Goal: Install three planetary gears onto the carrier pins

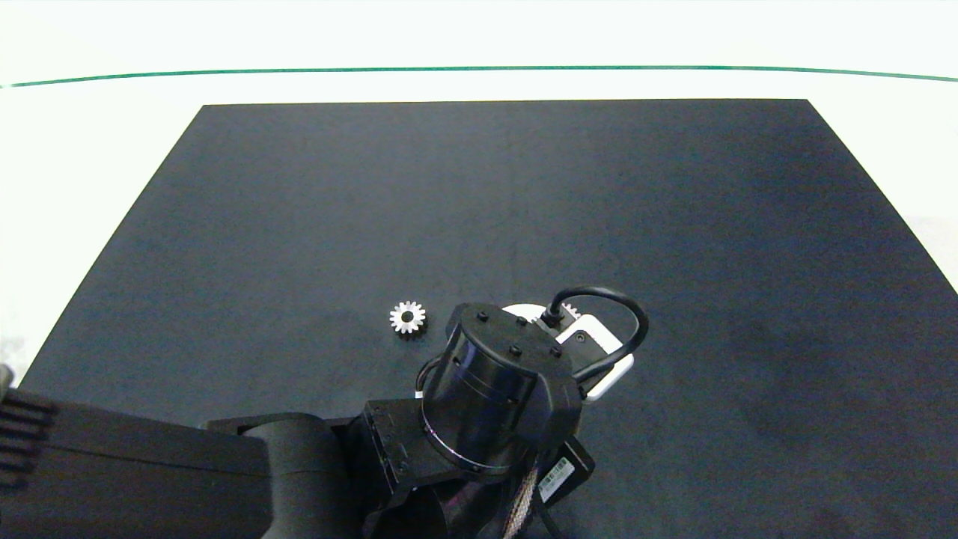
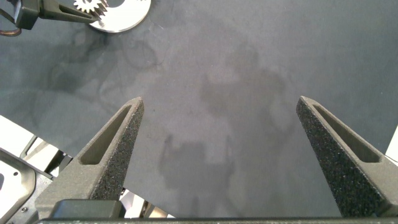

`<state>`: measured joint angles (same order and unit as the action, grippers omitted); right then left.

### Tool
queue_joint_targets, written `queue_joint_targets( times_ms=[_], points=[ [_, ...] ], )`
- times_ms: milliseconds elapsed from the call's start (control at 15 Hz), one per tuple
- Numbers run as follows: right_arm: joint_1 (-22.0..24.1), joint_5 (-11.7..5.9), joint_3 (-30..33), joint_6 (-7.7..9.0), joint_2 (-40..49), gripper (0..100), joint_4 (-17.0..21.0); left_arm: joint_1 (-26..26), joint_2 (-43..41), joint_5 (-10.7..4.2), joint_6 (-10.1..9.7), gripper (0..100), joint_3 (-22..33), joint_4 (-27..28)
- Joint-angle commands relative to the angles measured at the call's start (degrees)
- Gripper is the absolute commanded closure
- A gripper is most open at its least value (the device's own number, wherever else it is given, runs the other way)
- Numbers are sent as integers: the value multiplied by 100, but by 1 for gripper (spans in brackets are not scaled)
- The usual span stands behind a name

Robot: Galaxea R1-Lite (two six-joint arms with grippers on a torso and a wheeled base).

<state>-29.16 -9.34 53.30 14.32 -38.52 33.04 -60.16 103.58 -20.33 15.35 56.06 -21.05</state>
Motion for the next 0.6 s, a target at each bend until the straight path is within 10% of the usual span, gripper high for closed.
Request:
queue_joint_targets(
  times_ms=[67,600],
  points=[
    [-20,-7,-4,9,3,0,19,13,-5,-23,12,100,-43,-13],
    [-72,-7,-30,62,47,0,177,39,145,-23,12,100,-87,-39]
  ],
)
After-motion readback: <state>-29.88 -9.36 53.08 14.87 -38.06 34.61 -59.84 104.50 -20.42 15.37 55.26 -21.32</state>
